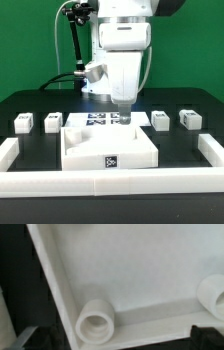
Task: Assemble square table
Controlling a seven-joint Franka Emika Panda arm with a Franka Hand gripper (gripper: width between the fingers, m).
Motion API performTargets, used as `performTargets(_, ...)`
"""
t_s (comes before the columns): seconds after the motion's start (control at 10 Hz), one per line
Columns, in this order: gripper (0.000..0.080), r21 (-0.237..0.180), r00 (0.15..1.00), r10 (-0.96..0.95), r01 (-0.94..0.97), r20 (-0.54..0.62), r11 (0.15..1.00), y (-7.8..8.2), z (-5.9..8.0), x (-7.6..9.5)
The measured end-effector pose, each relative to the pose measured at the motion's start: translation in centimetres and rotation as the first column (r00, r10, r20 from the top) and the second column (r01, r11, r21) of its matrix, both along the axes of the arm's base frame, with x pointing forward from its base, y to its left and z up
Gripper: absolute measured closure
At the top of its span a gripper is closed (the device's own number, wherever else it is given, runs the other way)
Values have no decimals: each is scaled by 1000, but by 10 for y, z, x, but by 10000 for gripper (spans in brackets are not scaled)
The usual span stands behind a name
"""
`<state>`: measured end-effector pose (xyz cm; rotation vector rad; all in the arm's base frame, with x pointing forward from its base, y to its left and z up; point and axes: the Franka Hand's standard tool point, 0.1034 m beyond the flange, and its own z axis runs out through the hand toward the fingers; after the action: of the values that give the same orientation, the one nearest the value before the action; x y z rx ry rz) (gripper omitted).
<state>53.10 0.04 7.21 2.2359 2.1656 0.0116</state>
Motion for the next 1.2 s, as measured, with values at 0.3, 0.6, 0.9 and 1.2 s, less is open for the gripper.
performTargets(0.3, 150, 0, 1000, -7, 7, -3, 1000, 0, -1, -2)
performTargets(0.6, 150, 1, 999, 32, -32, -31, 999, -4, -11, -24)
performTargets(0.9, 150, 2, 994, 96, -96, -53, 995, -5, -21, -51)
performTargets(1.2, 150, 5, 993, 94, -94, -77, 996, -4, -27, -72)
